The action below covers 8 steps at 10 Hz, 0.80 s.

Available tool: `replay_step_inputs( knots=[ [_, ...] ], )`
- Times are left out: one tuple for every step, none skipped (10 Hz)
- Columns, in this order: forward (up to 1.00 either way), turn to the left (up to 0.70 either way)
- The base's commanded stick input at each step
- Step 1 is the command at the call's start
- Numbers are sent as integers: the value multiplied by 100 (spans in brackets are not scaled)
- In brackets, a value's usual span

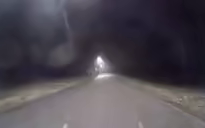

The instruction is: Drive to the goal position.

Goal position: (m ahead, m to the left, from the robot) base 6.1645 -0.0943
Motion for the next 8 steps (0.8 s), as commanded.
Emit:
replay_step_inputs(
  knots=[
    [100, 3],
    [100, 3],
    [100, 3],
    [100, 3],
    [100, 3],
    [100, 3],
    [100, 3],
    [100, 3]
  ],
)
